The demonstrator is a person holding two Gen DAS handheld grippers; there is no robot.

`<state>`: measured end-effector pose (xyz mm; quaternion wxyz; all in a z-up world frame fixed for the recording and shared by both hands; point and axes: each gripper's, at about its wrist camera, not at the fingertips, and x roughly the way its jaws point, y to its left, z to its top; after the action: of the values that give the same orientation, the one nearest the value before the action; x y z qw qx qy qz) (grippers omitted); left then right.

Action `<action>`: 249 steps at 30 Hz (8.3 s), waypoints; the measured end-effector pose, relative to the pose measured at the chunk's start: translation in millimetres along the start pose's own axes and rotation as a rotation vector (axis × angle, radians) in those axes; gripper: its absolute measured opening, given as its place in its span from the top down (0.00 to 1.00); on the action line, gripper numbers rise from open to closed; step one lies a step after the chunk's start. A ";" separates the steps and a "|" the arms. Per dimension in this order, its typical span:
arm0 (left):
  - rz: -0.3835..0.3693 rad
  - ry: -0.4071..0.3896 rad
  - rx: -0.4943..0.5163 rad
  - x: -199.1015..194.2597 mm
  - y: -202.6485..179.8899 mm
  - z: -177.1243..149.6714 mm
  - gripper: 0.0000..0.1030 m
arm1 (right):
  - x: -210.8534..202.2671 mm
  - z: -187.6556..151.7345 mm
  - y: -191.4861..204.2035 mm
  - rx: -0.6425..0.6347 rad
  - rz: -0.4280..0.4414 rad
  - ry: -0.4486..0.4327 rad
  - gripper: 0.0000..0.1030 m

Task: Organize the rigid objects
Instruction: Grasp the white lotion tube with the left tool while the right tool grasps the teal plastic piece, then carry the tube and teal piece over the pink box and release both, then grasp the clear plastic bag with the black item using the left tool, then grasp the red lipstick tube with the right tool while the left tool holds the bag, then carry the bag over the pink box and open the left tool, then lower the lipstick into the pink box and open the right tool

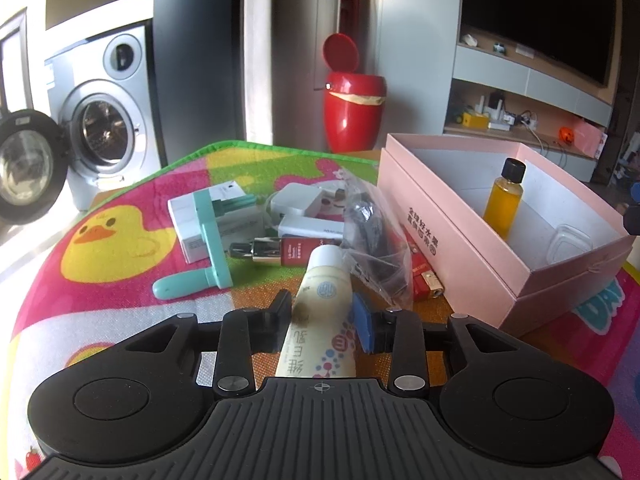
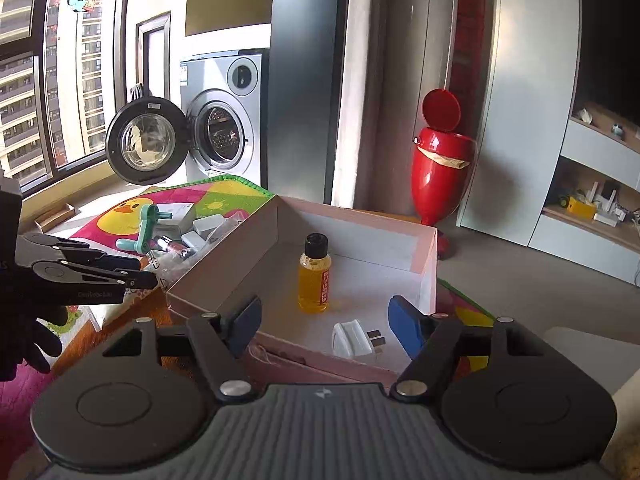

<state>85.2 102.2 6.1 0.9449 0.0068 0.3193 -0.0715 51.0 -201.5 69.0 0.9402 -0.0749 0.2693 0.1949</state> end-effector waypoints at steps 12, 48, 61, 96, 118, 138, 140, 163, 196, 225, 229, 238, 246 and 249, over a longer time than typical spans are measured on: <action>-0.031 0.045 -0.052 -4.3 8.8 -7.4 0.64 | -0.1 -0.2 32.5 -0.080 0.041 -0.020 0.31; 0.004 -0.121 -0.365 -104.5 65.8 -89.4 0.67 | 125.0 79.5 178.2 -0.101 0.253 0.123 0.57; -0.193 -0.025 -0.186 -124.7 -9.5 -76.7 0.67 | -58.9 -19.1 65.1 -0.126 0.029 -0.025 0.57; -0.369 -0.098 -0.080 -99.2 -74.7 2.9 0.67 | -29.8 38.8 -39.7 0.156 -0.061 -0.153 0.48; -0.329 -0.048 -0.154 -7.6 -90.3 48.2 0.68 | -9.3 -13.4 -36.7 0.139 -0.089 0.003 0.42; -0.130 0.043 -0.195 29.7 -11.8 40.0 0.68 | -12.7 -36.0 21.1 0.007 0.010 0.027 0.40; -0.099 0.055 -0.183 41.7 -14.4 40.9 0.67 | -13.0 -38.6 24.7 -0.004 0.013 0.032 0.40; -0.083 0.065 -0.130 -84.3 10.9 -52.8 0.76 | -3.3 -43.1 46.9 -0.017 0.052 0.075 0.40; -0.191 -0.029 -0.306 -106.9 55.3 -105.9 0.78 | 181.9 94.0 247.2 -0.189 0.427 0.408 0.81; -0.142 0.006 0.017 -122.3 -18.8 -61.1 0.77 | -53.6 -24.0 4.7 0.094 0.204 0.087 0.81; -0.179 -0.045 0.046 -135.0 -40.0 -29.8 0.77 | -63.7 -37.5 -12.7 0.142 0.193 0.061 0.81; -0.291 -0.223 0.005 -99.6 -87.1 107.8 0.72 | -74.2 -49.6 -36.8 0.210 0.161 0.024 0.81; -0.264 -0.151 -0.093 -62.1 -70.3 61.7 0.74 | -78.6 -50.3 -57.5 0.234 0.096 0.015 0.81; -0.277 -0.114 -0.161 -69.8 -51.7 23.7 0.74 | -74.6 -26.0 -59.3 0.223 0.089 -0.028 0.81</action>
<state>37.5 58.8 68.9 0.9402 -0.1169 0.2676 -0.1754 4.6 -286.3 89.2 0.9367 0.0450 0.2791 0.2064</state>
